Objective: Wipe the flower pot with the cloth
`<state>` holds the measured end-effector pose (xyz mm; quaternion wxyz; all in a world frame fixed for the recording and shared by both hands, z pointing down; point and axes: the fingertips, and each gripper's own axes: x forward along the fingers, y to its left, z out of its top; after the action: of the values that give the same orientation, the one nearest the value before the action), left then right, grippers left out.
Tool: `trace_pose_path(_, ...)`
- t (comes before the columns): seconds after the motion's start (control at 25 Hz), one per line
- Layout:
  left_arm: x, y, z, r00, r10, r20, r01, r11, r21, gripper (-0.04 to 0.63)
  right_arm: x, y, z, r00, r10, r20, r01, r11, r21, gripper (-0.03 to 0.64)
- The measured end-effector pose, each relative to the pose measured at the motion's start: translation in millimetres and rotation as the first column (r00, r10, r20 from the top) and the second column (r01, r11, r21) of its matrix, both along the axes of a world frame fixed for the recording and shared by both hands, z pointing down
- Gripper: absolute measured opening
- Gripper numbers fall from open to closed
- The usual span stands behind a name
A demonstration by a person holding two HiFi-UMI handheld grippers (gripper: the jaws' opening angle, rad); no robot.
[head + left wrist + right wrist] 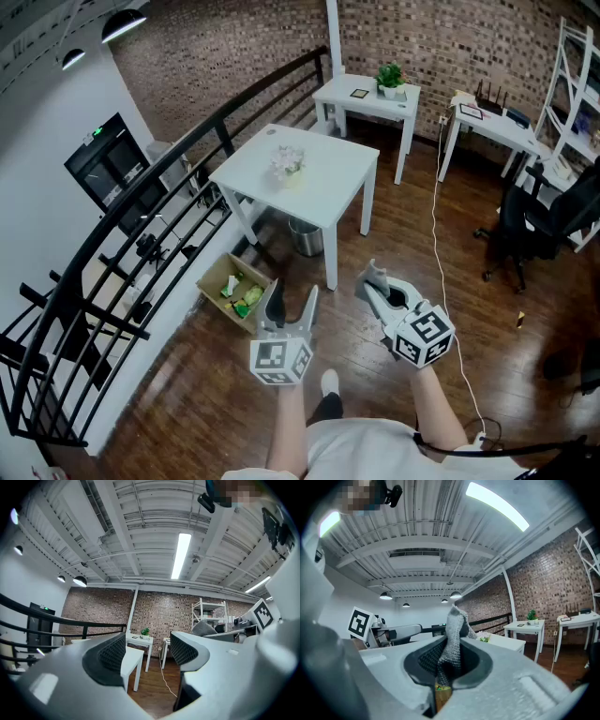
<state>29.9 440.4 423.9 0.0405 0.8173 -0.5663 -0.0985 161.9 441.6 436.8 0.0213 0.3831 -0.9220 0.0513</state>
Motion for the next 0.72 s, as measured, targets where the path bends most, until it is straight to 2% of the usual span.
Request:
trace_pose_path(0.24, -47.8, -91.0, -27.9, 1.000, 0.009, -0.009, -0.009, 0.999, 0.033, 0.301, -43.5, -90.7, -20.7, 1.000, 0.008, -0.006, -0.008, 1.000, 0.017, 0.009)
trace_pose_path(0.48, -91.0, -165.0, -21.4, 0.999, -0.024, -0.032, 0.024, 1.000, 0.017, 0.293, -81.8, -165.9, -17.0, 0.999, -0.033, -0.008, 0.033, 0.999, 0.017, 0.009)
trace_pose_path(0.72, -113.5, -228.3, -12.1, 0.998, -0.065, -0.021, 0.065, 0.998, 0.004, 0.293, -97.4, -249.0, -0.6, 0.998, -0.060, -0.001, 0.060, 0.998, -0.020, 0.011)
